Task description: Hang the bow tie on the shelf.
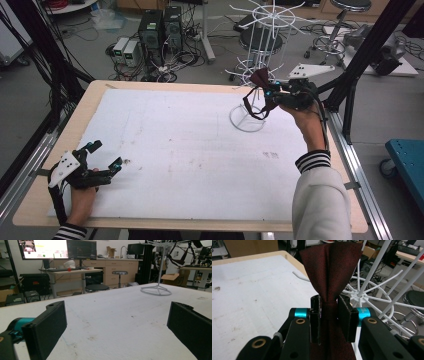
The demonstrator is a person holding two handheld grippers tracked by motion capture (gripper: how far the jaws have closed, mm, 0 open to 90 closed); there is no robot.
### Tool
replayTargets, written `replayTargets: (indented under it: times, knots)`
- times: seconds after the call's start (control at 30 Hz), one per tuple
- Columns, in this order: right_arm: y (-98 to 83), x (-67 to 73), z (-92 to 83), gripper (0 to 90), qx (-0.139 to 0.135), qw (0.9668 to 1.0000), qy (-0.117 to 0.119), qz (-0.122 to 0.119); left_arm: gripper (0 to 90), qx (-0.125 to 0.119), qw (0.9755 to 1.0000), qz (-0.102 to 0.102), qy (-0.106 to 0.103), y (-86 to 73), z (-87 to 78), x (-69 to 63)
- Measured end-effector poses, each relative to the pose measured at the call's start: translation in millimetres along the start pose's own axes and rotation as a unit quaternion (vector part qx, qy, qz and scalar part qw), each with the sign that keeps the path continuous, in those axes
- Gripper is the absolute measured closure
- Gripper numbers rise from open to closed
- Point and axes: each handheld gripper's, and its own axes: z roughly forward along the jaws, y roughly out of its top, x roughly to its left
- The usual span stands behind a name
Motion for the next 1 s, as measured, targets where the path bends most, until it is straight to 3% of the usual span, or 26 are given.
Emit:
replayTargets:
  times: [0.4,0.47,0.53,0.6,0.67,0.73,0.77,0.8,0.9,1.0]
  knots:
    - [-0.5,-1.2,-3.6,64.5,-0.002,0.9998,-0.018,0.0,3.0,-0.001,1.0,0.0,0.0,-0.1,0.1,-0.1]
    - [-0.2,-1.3,-4.8,58.0,-0.008,0.9997,-0.025,0.0,3.0,-0.002,1.0,0.0,0.0,-0.2,0.2,0.0]
    - [0.0,-0.4,-6.4,43.6,-0.016,0.9991,-0.039,0.007,3.1,-0.001,1.0,0.0,0.0,-0.1,0.2,-0.1]
    - [-0.4,1.2,-7.3,21.8,-0.02,0.9977,-0.062,0.017,3.1,-0.002,1.0,0.0,0.0,-0.1,0.2,-0.1]
    - [-1.3,3.5,-11.1,10.6,-0.033,0.9964,-0.074,0.025,3.1,-0.001,1.0,-0.001,0.001,-0.1,0.0,0.0]
    - [-2.9,6.5,-16.6,8.7,-0.059,0.9948,-0.077,0.031,3.1,0.0,1.0,0.0,0.0,0.0,0.0,0.1]
    - [-3.7,8.2,-19.4,1.7,-0.069,0.9941,-0.077,0.034,3.1,-0.001,1.0,-0.001,0.001,-0.1,0.0,0.0]
    - [-4.5,9.5,-20.9,0.7,-0.074,0.9933,-0.08,0.037,3.1,-0.001,1.0,0.0,0.0,-0.1,0.1,0.0]
    - [-7.2,12.6,-28.9,0.6,-0.088,0.9917,-0.077,0.053,3.1,-0.001,1.0,0.0,0.0,-0.1,0.1,0.0]
    - [-8.8,16.4,-33.8,0.7,-0.102,0.9908,-0.072,0.052,3.1,-0.001,1.0,-0.001,0.001,-0.1,0.0,0.0]
